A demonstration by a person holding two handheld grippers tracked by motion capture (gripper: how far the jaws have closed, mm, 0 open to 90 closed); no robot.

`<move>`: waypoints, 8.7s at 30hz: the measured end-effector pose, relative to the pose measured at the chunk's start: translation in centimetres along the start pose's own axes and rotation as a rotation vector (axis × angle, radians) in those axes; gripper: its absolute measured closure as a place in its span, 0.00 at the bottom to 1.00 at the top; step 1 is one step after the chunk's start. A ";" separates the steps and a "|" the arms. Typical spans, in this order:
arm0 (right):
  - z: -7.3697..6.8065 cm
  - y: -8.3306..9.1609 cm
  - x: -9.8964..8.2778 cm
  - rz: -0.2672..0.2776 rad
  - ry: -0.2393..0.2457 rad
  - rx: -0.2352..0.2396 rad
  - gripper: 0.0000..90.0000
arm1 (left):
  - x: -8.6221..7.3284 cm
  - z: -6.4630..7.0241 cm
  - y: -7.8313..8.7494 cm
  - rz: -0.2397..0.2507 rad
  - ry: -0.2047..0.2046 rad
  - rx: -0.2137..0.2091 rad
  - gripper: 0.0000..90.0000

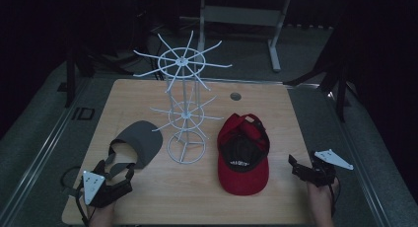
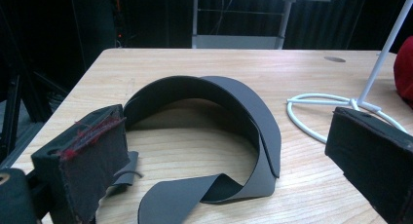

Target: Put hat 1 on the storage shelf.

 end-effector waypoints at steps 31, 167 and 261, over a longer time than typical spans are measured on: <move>-4.7 -6.1 5.5 -0.131 0.114 0.178 0.15 | 0.1 0.8 0.3 -0.014 0.000 -0.052 0.02; -15.0 6.1 18.4 0.179 0.355 0.285 0.94 | 16.2 20.0 4.9 0.008 -0.242 -0.622 0.07; -16.7 10.1 13.5 0.219 0.346 0.483 0.57 | 20.6 29.3 0.9 0.020 -0.388 -0.892 0.96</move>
Point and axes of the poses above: each handheld gripper's, and its own axes: y roughly backward along the jaws, x roughly out of its top, z roughly to its right, the point moved 7 cm from there along -y, roughly forward along the jaws, and after that the axes turned 12 degrees about x, right-handed, at the moved point
